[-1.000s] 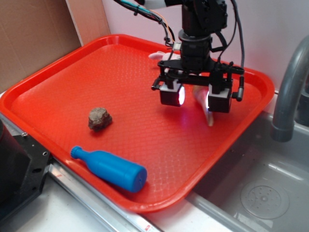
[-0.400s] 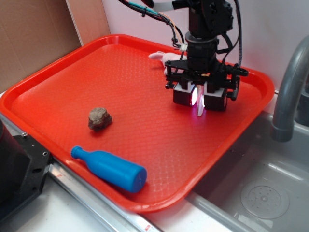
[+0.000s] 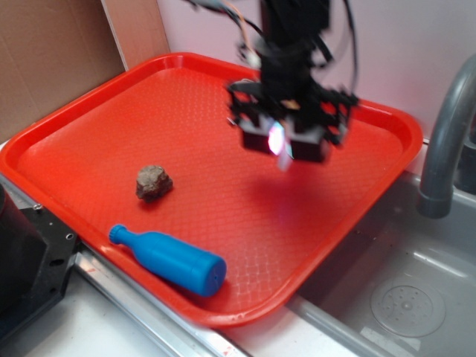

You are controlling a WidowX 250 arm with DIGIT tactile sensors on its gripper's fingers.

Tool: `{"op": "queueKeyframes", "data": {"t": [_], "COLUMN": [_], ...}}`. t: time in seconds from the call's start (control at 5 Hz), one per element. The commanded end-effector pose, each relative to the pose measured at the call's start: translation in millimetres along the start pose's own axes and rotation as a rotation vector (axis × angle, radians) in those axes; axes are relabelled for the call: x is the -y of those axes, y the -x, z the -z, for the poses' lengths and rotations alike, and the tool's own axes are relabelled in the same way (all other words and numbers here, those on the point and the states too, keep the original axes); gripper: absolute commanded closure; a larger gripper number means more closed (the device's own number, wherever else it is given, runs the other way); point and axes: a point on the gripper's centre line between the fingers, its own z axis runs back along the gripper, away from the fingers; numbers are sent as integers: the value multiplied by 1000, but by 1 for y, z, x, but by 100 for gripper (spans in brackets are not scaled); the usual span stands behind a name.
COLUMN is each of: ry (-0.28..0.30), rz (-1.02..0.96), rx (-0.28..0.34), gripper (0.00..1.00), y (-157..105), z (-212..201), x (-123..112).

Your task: Grab the shell.

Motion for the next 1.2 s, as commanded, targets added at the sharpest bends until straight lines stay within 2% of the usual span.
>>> {"op": "queueKeyframes", "data": {"t": [0.0,0.2,0.4,0.6,0.8,1.0], "ry": [-69,-63,-78,-96,-112,-132], "rz": [4,-21,-124,-198,-270,-279], "rx": [42,54,106,109,49,22], "gripper": [100,100,100,100,100,100], "y": [-2,-2,17,26,27,23], "z": [-93,-101,-120,-121,-107,-98], "x": [-15,-46,-84,-106,-125,-128]}}
